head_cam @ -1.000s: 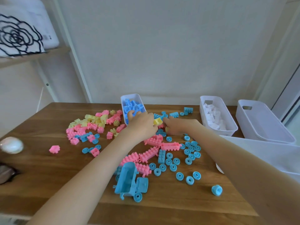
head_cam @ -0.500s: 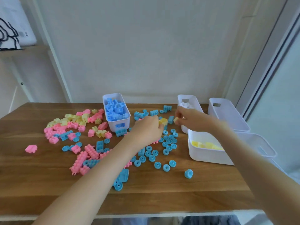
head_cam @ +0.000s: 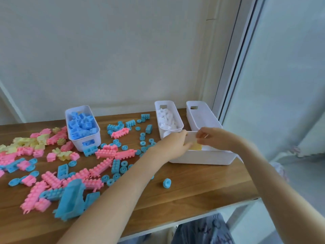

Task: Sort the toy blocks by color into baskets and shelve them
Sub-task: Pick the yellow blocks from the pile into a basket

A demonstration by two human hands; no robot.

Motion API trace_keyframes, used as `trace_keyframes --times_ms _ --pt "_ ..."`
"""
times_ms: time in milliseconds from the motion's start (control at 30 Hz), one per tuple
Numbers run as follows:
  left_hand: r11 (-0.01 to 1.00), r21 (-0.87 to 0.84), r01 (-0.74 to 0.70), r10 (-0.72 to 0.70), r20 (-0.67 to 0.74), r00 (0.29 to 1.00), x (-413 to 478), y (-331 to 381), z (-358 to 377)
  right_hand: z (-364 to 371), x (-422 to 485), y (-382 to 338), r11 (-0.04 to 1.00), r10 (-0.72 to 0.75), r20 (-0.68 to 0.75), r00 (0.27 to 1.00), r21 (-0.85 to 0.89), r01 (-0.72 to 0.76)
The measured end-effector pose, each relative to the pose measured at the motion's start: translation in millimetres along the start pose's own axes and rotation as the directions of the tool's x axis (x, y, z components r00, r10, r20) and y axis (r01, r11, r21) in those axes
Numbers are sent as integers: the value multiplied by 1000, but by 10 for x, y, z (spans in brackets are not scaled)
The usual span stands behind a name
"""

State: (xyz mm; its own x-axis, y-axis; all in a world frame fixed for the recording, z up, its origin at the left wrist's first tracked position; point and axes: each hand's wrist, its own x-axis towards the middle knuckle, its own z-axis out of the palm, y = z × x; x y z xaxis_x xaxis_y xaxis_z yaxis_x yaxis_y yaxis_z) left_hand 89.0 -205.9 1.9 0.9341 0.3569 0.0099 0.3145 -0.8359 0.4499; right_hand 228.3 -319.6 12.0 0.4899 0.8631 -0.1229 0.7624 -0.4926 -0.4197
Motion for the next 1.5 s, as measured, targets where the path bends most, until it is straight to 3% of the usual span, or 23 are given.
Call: trace_keyframes --times_ms 200,333,533,733,833,900,1100,1200,1400,1500 --pt "991 26 -129 131 -173 976 -113 -54 -76 -8 -68 -98 996 -81 -160 984 23 86" --pt "987 4 -163 157 -295 943 -419 -226 -215 126 -49 -487 960 -240 -271 932 74 269" --pt "987 40 -154 156 -459 875 -1052 -617 -545 431 -29 -1235 863 -456 -229 860 124 490" --pt "986 -82 148 -161 -712 683 -1763 -1418 -825 842 140 -1881 765 -602 -172 780 155 625" --pt "915 -147 376 -342 -778 527 -2127 -1980 -838 1077 301 -2196 761 -609 -90 788 214 613" --pt "856 -154 493 -409 -785 465 -2298 -2280 -769 1218 396 -2350 763 -606 -65 793 236 602" --pt "801 -96 592 -460 -730 505 -2379 -2802 -588 1607 739 -2842 774 -611 40 791 241 585" --pt "830 -217 513 -482 -741 467 -2232 -2870 -664 1769 925 -3023 776 -623 84 777 186 602" --pt "901 -185 391 -384 -758 526 -1987 -2990 -735 2062 1168 -3242 771 -634 40 772 -37 636" --pt "918 -176 356 -363 -736 572 -1963 -3087 -742 2180 1224 -3245 714 -697 -42 716 -132 687"
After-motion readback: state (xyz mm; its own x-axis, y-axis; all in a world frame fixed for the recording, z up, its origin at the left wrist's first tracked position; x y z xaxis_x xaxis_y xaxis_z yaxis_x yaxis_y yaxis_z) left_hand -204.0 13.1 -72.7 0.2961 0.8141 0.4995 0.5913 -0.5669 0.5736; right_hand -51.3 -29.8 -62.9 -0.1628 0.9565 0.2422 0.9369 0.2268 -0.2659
